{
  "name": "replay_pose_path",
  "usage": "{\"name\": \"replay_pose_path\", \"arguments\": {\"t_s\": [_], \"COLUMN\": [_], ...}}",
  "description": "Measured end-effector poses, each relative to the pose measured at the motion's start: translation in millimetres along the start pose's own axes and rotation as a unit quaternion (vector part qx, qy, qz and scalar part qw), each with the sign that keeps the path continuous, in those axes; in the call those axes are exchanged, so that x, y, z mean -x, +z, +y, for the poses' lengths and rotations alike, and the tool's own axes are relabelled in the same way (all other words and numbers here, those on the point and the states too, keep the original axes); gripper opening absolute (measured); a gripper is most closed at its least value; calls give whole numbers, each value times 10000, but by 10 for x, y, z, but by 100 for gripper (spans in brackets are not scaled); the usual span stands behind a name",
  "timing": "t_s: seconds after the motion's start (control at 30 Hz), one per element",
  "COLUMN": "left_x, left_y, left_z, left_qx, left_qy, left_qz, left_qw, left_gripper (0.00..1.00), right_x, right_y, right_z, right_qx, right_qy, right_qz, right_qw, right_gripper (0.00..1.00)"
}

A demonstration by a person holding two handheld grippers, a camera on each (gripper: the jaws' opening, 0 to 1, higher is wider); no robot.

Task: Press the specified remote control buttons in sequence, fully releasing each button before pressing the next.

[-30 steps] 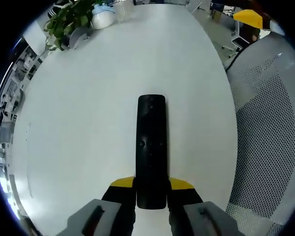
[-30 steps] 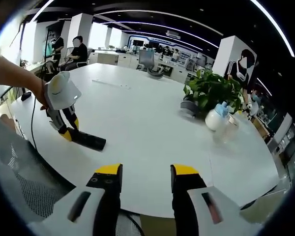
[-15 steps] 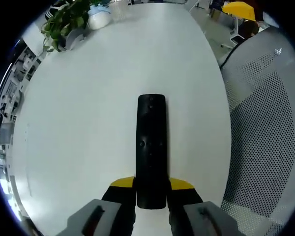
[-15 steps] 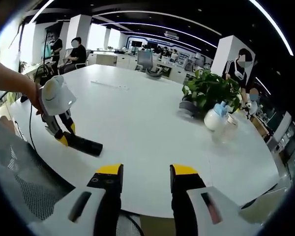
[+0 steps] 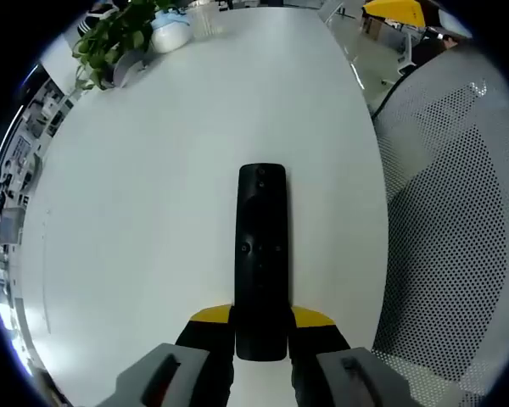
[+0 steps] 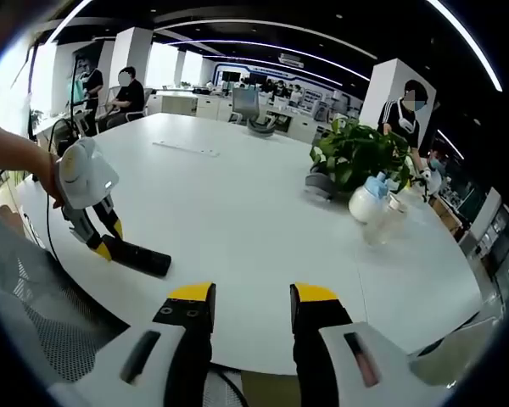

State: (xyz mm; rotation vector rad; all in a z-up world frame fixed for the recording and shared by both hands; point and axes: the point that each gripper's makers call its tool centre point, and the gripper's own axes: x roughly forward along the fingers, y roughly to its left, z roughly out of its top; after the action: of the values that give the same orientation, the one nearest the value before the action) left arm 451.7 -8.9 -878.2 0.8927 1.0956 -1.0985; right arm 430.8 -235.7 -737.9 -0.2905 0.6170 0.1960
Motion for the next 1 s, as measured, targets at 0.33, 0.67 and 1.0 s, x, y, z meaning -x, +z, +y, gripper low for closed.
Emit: {"name": "replay_pose_path", "arguments": {"t_s": [0.33, 0.67, 1.0], "left_x": [15, 22, 19], "left_y": [-7, -12, 1], "left_z": [-100, -175, -201], "left_qx": [168, 292, 242], "left_qy": [31, 50, 23], "left_qz": [-218, -304, -406], "left_qw": [9996, 9991, 9989], "left_gripper": [24, 24, 24], "right_x": [46, -86, -454], "right_y": [134, 703, 1366], "right_z": [81, 157, 324], "right_qx": [-646, -545, -455], "right_qy": [525, 985, 1505], "right_qz": [-123, -550, -881], "right_qw": [9965, 9921, 9836], "right_gripper": [21, 0, 0]}}
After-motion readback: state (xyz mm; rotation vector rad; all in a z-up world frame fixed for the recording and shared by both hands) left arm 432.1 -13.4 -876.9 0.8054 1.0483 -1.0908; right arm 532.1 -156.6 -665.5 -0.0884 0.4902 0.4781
